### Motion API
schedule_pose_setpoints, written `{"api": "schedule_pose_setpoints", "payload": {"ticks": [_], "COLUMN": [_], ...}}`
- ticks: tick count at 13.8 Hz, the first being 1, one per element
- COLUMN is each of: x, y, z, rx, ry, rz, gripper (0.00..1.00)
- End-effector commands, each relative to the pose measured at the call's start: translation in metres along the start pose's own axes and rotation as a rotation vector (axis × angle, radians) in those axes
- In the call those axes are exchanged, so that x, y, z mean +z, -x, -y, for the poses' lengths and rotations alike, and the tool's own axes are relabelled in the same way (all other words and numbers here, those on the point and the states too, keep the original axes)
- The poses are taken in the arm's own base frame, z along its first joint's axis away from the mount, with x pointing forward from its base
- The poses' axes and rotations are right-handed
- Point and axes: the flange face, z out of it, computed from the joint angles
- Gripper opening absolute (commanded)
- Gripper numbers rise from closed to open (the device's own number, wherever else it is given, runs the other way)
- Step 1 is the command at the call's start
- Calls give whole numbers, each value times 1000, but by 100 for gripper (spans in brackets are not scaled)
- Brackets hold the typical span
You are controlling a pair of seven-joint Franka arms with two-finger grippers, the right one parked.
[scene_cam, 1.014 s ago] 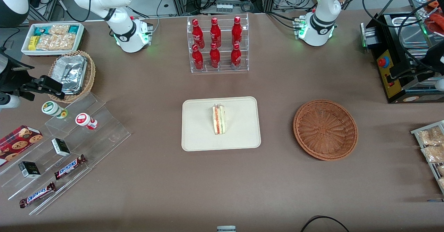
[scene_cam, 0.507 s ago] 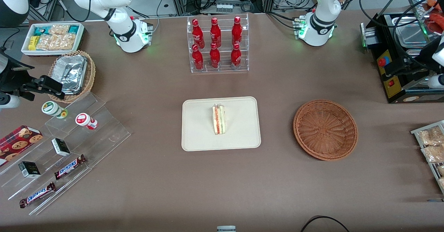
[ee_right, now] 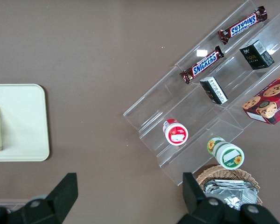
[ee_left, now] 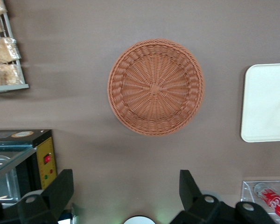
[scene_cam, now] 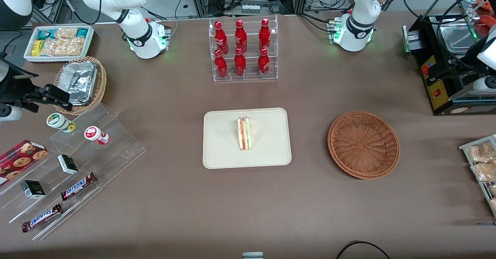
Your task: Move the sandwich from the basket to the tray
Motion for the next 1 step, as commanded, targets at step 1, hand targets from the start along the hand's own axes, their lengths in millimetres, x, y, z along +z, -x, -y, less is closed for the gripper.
{"api": "schedule_pose_setpoints", "payload": {"ticks": [1], "x": [-2], "y": [7], "z": [-1], "rx": [-7], "ry": [-22], "rz": [0], "gripper": [100]}}
